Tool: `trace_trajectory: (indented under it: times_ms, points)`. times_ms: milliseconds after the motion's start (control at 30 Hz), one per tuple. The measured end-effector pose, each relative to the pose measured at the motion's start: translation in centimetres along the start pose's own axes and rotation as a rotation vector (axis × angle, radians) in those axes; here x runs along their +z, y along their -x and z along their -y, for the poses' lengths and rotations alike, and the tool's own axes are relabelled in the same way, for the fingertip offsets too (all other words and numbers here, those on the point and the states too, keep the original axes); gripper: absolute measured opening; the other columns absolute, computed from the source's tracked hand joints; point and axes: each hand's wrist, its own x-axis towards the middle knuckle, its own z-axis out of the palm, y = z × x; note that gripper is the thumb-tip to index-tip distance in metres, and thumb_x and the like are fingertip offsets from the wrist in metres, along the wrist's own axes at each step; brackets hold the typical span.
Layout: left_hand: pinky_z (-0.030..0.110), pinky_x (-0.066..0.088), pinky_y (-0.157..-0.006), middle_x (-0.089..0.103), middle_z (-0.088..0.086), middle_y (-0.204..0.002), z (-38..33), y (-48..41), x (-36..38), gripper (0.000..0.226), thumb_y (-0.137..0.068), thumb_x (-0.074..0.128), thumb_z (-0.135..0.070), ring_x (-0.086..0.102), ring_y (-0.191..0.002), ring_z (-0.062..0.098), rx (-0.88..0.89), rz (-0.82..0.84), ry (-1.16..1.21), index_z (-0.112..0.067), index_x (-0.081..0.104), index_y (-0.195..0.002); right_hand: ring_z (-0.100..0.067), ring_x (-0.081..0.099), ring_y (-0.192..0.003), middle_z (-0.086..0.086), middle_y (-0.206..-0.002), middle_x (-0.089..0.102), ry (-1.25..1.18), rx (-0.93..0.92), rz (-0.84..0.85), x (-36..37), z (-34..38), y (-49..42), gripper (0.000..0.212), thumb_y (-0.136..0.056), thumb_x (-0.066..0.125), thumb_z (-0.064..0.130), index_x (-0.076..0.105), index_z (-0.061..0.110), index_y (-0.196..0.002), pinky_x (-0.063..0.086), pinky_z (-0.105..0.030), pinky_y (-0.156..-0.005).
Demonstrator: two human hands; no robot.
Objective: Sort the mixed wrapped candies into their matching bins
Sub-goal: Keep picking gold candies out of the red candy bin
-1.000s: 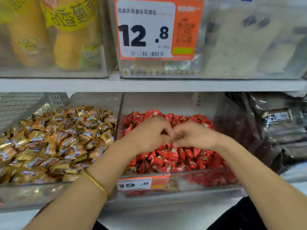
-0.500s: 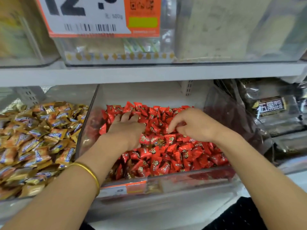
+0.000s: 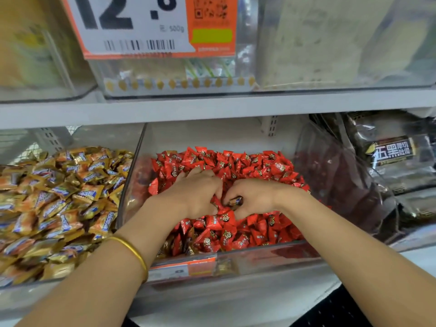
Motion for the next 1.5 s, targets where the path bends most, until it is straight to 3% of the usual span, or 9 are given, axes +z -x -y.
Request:
trace_trajectory:
  times_ms: [267, 433, 533, 800, 933, 1033, 1333, 1400, 1500]
  points:
    - [0.044, 0.018, -0.111, 0.048, -0.004, -0.126, 0.2, 0.1, -0.3, 0.022, -0.087, 0.063, -0.027, 0.03, -0.128, 0.019, -0.013, 0.01, -0.006, -0.024, 0.06, -0.108, -0.008, 0.055, -0.094, 0.011, -0.093, 0.063, -0.135, 0.074, -0.171, -0.6, -3.1, 3.4, 0.015, -0.078, 0.075, 0.013, 0.071, 0.017, -0.092, 0.044, -0.027, -0.09]
    - [0.038, 0.027, -0.111, 0.048, -0.002, -0.134, -1.0, -2.1, -1.2, 0.027, -0.092, 0.054, -0.016, 0.034, -0.131, 0.019, 0.139, -0.188, 0.033, -0.021, 0.06, -0.118, -0.003, 0.057, -0.081, 0.004, -0.091, 0.064, -0.585, 0.091, -0.52, -1.8, -4.3, 6.3, 0.019, -0.081, 0.07, 0.005, 0.069, 0.015, -0.097, 0.042, -0.005, -0.071]
    - [0.035, 0.017, -0.117, 0.027, -0.002, -0.153, -2.4, -3.9, -0.3, 0.042, -0.096, 0.048, -0.018, 0.019, -0.142, 0.018, 0.26, 0.023, -0.059, -0.023, 0.045, -0.138, -0.006, 0.058, -0.076, -0.001, -0.092, 0.06, -0.941, 0.15, -0.639, -2.0, -4.2, 6.6, 0.022, -0.085, 0.063, 0.0, 0.064, 0.017, -0.098, 0.05, -0.014, -0.066]
    - [0.054, 0.0, -0.115, 0.01, -0.001, -0.158, -1.1, -4.6, 1.0, 0.04, -0.093, 0.05, -0.04, -0.002, -0.145, 0.021, 0.026, 0.12, -0.255, -0.037, 0.048, -0.133, -0.022, 0.063, -0.066, -0.014, -0.083, 0.061, -1.567, 0.368, -0.509, -2.6, -4.4, 6.5, 0.023, -0.093, 0.044, -0.008, 0.058, 0.01, -0.095, 0.05, -0.022, -0.047]
    - [0.039, 0.021, -0.112, 0.041, -0.005, -0.136, -2.4, -4.9, 1.3, 0.037, -0.088, 0.059, -0.034, 0.027, -0.13, 0.016, 0.25, -0.178, -0.047, -0.029, 0.056, -0.125, -0.014, 0.047, -0.054, -0.011, -0.075, 0.059, -1.829, 0.448, -0.421, -2.7, -4.6, 6.1, 0.024, -0.095, 0.037, 0.001, 0.057, 0.01, -0.086, 0.038, -0.015, -0.037]
    - [0.031, 0.027, -0.109, 0.043, -0.005, -0.139, -3.3, -4.8, 1.8, 0.04, -0.091, 0.057, -0.033, 0.033, -0.128, 0.016, 0.414, 0.005, 0.081, -0.026, 0.053, -0.13, -0.006, 0.038, -0.042, -0.001, -0.067, 0.05, -2.023, 0.348, -0.202, -2.7, -4.6, 6.0, 0.018, -0.089, 0.051, 0.025, 0.052, 0.012, -0.076, 0.026, -0.011, -0.031]
    - [0.04, 0.025, -0.109, 0.042, -0.001, -0.124, -2.7, -4.8, 1.9, 0.034, -0.087, 0.06, -0.034, 0.03, -0.123, 0.019, 0.222, -0.13, -0.138, -0.025, 0.057, -0.12, -0.011, 0.037, -0.042, 0.003, -0.054, 0.054, -0.687, 0.295, -0.124, -0.9, -3.3, 7.2, 0.015, -0.078, 0.066, 0.002, 0.071, 0.015, -0.082, 0.025, -0.017, -0.038]
    - [0.036, 0.028, -0.108, 0.043, -0.007, -0.123, -3.2, -4.9, 1.9, 0.03, -0.087, 0.062, -0.027, 0.031, -0.119, 0.013, 0.327, -0.165, -0.018, -0.026, 0.059, -0.117, -0.012, 0.059, -0.066, 0.003, -0.072, 0.066, -0.521, 0.336, -0.17, -0.7, -3.6, 7.1, 0.019, -0.08, 0.064, 0.003, 0.073, 0.019, -0.081, 0.049, -0.022, -0.061]
    - [0.038, 0.028, -0.108, 0.045, -0.01, -0.127, -3.5, -5.3, 2.5, 0.038, -0.088, 0.061, -0.023, 0.031, -0.121, 0.012, 0.405, -0.036, -0.043, -0.028, 0.056, -0.126, -0.003, 0.063, -0.079, 0.007, -0.074, 0.069, -0.476, 0.371, -0.332, -0.9, -3.8, 7.4, 0.017, -0.081, 0.061, 0.003, 0.074, 0.015, -0.079, 0.046, -0.018, -0.078]
